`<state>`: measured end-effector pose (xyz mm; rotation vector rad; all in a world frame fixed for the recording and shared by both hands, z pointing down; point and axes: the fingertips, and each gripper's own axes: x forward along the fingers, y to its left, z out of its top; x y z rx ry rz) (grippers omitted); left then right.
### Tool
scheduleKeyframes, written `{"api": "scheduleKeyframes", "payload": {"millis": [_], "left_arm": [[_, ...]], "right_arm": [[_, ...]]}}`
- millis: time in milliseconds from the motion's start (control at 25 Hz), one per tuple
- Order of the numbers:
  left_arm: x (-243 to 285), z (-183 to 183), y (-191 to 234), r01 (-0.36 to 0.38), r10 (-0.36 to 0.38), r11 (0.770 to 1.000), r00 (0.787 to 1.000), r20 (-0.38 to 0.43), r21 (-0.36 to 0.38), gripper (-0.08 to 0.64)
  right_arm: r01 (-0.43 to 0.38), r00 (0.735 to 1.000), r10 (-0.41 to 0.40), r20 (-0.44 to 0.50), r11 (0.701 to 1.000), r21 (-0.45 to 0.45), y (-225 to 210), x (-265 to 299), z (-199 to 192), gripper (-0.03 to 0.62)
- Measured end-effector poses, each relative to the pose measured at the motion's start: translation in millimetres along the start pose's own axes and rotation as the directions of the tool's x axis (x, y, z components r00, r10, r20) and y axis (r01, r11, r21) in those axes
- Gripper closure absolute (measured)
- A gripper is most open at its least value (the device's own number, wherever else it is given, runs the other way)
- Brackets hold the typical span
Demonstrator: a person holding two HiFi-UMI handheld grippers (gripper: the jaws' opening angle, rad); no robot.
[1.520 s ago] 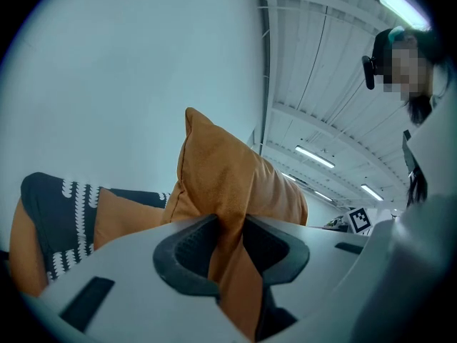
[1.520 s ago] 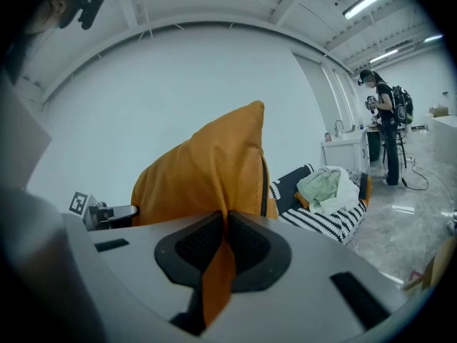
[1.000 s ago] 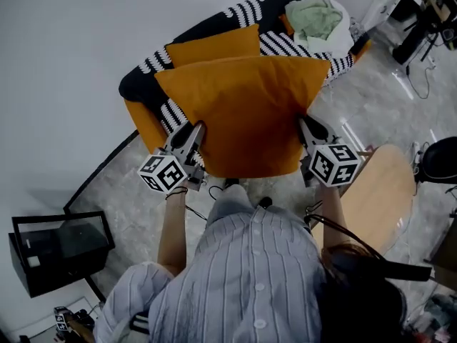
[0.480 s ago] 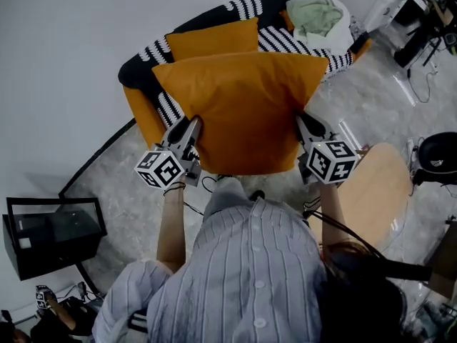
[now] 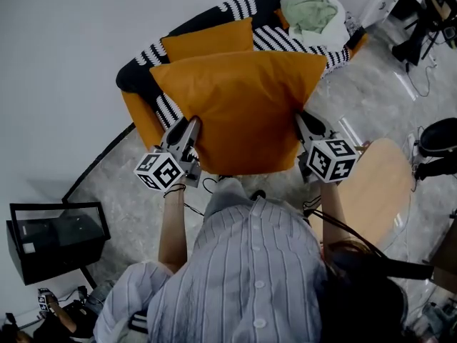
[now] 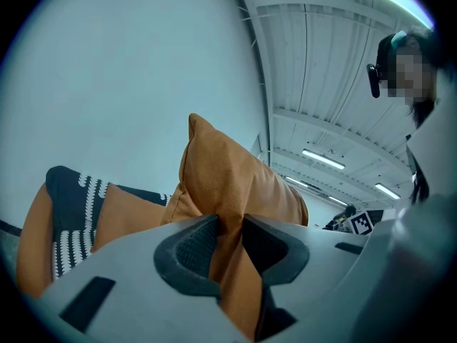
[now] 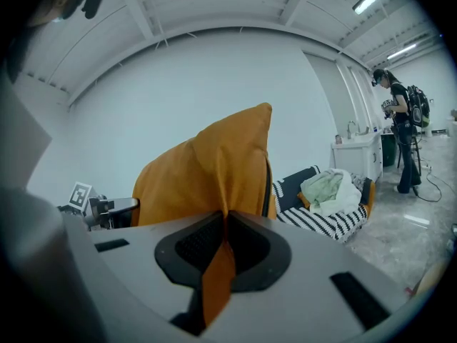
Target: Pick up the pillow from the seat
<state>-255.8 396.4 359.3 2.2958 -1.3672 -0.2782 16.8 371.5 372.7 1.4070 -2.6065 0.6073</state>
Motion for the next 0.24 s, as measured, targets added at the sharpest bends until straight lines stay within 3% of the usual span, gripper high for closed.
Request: {"api": "scheduleKeyframes", "payload": {"millis": [240], "left_arm": [[5.3, 0.0, -7.1, 0.010, -0.010, 1.000, 1.000, 0.004, 0.007, 0.445]], "right_arm": [[0.006, 1.000, -0.006, 0.016, 1.000, 0.001, -6.3, -6.2, 3.1, 0.554]]}}
